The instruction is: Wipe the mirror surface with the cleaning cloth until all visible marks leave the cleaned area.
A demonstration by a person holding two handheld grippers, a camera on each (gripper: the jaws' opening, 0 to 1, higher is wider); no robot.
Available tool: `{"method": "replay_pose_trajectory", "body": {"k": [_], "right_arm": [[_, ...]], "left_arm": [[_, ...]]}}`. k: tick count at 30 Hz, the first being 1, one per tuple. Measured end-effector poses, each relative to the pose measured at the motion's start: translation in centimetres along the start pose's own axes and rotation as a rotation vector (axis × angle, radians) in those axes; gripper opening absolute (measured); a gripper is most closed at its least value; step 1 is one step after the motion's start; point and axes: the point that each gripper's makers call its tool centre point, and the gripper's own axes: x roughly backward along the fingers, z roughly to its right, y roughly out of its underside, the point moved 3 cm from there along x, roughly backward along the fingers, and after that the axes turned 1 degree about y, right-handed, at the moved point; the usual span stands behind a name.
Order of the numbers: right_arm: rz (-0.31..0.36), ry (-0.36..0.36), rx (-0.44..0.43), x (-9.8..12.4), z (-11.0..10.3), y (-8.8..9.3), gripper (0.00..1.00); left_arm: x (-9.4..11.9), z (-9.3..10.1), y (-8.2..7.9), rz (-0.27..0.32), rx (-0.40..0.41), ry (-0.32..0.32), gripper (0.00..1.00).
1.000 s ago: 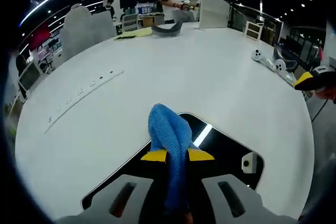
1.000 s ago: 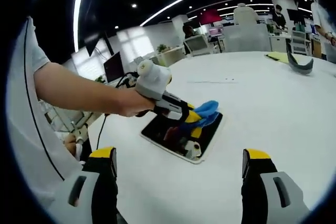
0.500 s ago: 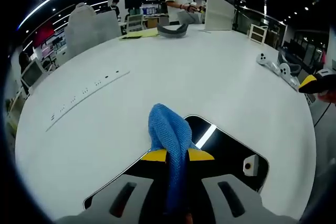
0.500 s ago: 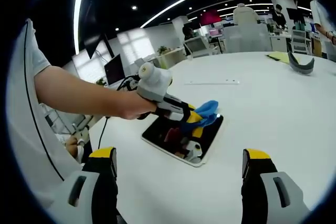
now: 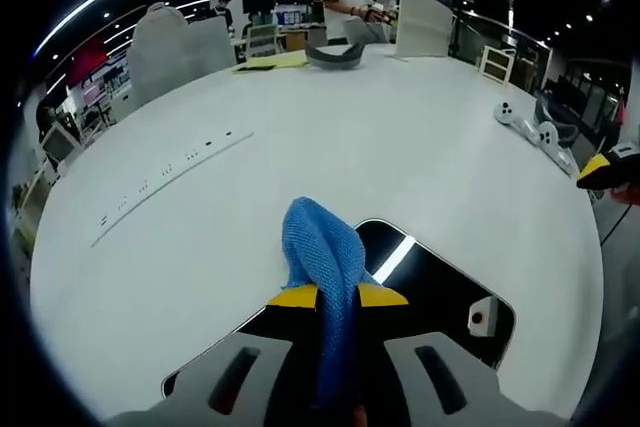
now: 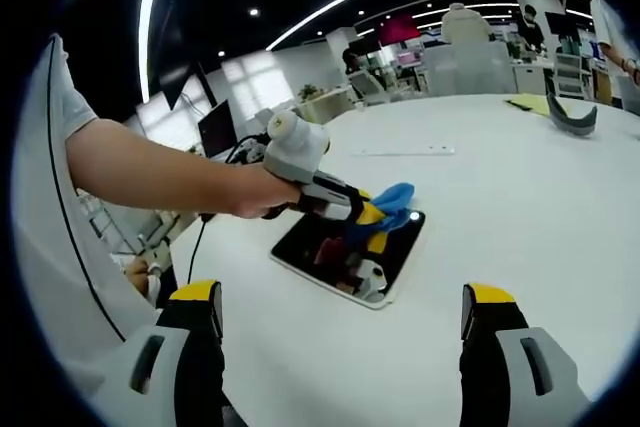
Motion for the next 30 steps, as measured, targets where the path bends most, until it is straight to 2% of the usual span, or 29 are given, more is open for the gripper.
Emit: {"method": "replay_pose_trajectory", "body": {"k": [17,30], "right_arm": [[0.001,0.017,-0.005,0.11,0.27,0.08,0.98],[0.019,0.028,-0.001,0.32,0.38,-0.18,0.99]], "left_arm": [[0.07,-0.12,0.04,0.0,0.006,-0.007,0.1],[0.49,-0.73,0.41,-0.002,0.029,-0.051,0.1]]}}
